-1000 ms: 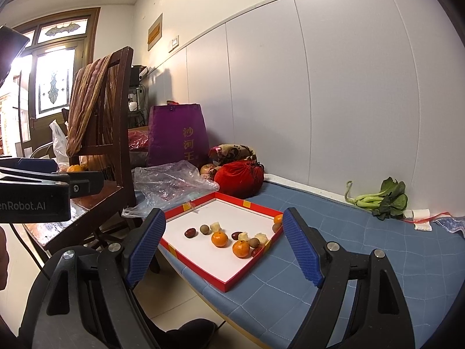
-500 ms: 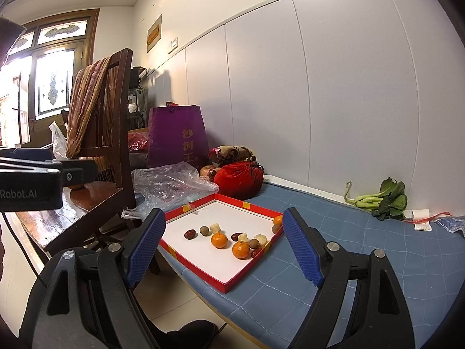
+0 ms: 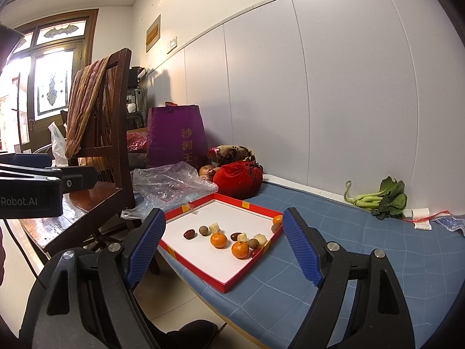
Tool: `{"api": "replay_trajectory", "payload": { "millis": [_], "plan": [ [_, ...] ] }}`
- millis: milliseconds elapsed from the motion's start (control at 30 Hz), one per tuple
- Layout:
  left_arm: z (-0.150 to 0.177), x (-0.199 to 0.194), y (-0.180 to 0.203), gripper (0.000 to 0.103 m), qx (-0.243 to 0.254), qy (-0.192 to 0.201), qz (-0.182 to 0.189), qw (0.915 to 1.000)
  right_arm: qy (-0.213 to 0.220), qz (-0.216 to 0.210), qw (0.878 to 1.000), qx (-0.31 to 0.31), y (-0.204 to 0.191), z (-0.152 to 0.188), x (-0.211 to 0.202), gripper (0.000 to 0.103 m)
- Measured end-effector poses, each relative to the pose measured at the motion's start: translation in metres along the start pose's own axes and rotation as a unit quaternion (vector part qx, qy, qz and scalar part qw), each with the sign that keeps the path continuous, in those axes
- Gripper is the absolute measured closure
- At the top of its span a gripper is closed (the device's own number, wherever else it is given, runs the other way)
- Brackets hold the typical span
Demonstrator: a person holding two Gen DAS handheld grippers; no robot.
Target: Organize fruits
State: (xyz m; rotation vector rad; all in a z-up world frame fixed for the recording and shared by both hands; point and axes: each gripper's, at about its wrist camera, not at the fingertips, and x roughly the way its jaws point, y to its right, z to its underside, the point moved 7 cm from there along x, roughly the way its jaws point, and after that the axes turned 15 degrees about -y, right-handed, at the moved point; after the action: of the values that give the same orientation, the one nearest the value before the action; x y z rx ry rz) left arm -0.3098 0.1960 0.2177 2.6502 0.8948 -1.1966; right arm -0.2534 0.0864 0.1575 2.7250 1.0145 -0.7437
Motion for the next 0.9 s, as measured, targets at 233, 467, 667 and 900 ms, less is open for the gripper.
{"api": "replay_trajectory", "payload": {
  "millis": [233,467,667,900],
  "plan": [
    [0.0013,0.0023,-0.0017,0.014,-0.002,-0.001,0.001,1.0000,0.000,0.000,1.000,0.000,0.0003,0.0001,-0.0001,0.020],
    [0.0033,0.0041,-0.0027,0.014,-0.003,-0.001,0.000,1.0000,0.003,0.001,1.000,0.000,-0.0014,0.0000,-0.0005,0.020],
    [0.0045,0.0046,-0.0026,0.014,-0.003,-0.002,0.001,1.0000,0.003,0.001,1.000,0.000,-0.0012,0.0001,-0.0007,0.020],
    [0.0051,0.0056,-0.0024,0.014,-0.003,-0.003,0.001,1.0000,0.004,0.001,1.000,0.000,-0.0027,0.0004,-0.0010,0.020]
  ]
}}
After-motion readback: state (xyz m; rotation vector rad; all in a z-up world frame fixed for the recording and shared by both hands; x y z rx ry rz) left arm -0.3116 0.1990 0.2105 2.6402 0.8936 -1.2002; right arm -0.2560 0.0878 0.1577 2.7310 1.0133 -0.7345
